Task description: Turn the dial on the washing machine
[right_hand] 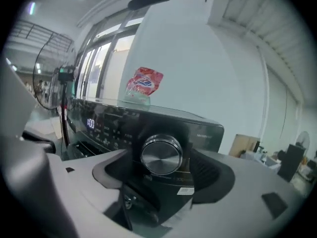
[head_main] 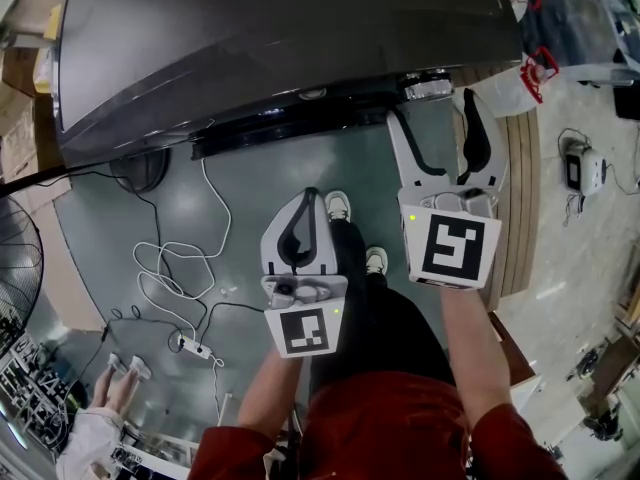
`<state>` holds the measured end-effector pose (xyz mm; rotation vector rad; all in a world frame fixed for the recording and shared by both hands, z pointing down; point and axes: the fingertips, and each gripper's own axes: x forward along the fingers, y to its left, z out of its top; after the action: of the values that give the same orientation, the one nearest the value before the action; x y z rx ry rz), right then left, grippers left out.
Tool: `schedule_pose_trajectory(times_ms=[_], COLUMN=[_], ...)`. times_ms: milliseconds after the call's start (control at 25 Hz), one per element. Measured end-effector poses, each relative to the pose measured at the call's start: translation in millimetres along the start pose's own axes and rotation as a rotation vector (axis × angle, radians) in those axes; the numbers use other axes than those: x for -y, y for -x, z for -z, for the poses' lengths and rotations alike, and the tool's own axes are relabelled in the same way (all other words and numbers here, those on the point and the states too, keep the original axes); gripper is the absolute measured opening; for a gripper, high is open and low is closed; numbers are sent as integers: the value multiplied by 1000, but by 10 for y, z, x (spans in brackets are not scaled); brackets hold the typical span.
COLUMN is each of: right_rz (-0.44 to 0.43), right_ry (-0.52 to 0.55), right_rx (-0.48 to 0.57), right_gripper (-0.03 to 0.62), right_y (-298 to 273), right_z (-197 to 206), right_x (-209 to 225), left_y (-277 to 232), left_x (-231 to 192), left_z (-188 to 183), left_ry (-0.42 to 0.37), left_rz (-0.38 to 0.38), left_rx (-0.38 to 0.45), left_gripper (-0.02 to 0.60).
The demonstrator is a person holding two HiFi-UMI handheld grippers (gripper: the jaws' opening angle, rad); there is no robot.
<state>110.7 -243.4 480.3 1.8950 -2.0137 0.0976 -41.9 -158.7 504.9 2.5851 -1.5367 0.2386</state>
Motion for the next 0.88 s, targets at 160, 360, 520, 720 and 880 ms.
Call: schedule_pose_trajectory(times_ms=[160,360,520,720,880], right_rz=[28,32,37,61,68], right_ry=[172,178,136,130,99], right_rx=[-38,-51,-59,-59,-60], right_gripper=[350,350,341,279,278], right_y=[2,-24,-54,-72,-68], right_z=[31,58,82,76,73], right_x=[-53,-99,-75,-25,-26], left_y=[16,15,21,22,35], left_x=[-5,-26,-38,-73,-94], left_z=[22,38,38,36,34], left_ry=[1,1,1,-2,-2], left_rz=[-2,-8,-8,-13,-14], left_rx=[-6,-5,-3,-5,-4], left_gripper=[9,9,9,9,9])
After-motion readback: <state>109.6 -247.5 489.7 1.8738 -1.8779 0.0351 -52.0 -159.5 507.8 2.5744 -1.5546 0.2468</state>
